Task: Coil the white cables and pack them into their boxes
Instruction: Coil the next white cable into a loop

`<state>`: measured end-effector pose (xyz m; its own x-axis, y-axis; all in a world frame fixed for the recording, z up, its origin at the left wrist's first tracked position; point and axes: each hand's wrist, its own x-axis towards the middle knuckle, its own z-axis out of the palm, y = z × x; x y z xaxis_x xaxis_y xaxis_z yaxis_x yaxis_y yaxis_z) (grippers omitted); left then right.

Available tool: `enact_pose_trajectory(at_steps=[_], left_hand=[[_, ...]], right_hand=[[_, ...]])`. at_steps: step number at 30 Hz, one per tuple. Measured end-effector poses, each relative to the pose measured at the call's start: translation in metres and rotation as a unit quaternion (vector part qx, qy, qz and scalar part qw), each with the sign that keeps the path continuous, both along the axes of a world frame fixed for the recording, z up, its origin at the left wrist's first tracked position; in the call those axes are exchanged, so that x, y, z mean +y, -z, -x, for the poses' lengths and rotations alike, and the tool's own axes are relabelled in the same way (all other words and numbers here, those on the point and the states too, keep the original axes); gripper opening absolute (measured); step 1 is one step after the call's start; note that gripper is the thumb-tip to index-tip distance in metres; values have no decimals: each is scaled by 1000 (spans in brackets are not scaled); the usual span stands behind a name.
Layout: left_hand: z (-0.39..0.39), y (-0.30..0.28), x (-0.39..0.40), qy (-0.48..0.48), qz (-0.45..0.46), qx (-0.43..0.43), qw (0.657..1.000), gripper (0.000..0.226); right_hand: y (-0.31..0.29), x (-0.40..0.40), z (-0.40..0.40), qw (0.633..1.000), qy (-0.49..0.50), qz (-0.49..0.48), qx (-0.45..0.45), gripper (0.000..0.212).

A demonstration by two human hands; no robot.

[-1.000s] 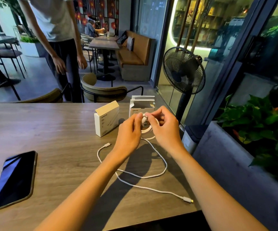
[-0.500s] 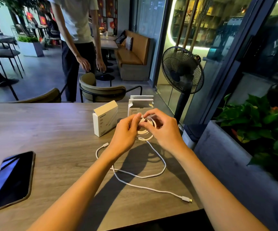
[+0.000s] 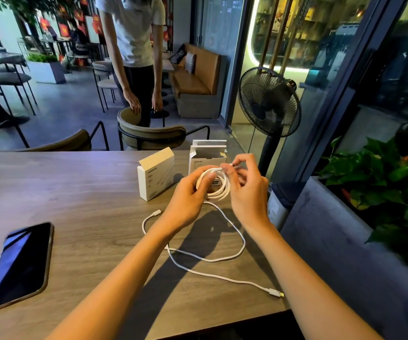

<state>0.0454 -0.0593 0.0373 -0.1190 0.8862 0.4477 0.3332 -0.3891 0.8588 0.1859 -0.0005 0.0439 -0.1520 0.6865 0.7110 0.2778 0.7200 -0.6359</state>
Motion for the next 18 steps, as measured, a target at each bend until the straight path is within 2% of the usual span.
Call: enact_pose_trajectory(at_steps=[3,5,6,8,9,10,11,14,16,18], left_hand=[[3,0,0,-5,11,8,1000,29],[3,2,1,-12,17,0,1000,30],[2,3,1,-17,21,-15,1000,31],[0,6,0,-21,35,-70,997,33],[-1,7,0,-24,42,-93,995,33],[-1,8,0,-31,45,-101,993,34],[-1,10,0,-39,46,-97,993,34],[-3,13,1,-61,42,-66,995,36],[-6,12,-1,-78,26,-42,996,37],[-9,7,-3,-106,-6,-11,994,36]], right_hand=[[1,-2,2,998,4,53,46,18],[2,-2,4,986,-1,159,57,20],[1,0,4,965,-25,253,65,22],[-1,1,2,883,-105,448,87,29],[-1,0,1,852,-134,500,84,33],[0,-1,0,843,-141,514,71,36],[2,-3,0,850,-132,506,59,37],[9,-10,3,904,-66,421,25,34],[10,-14,7,928,-44,370,-14,35],[4,-19,10,924,-60,377,-26,49]])
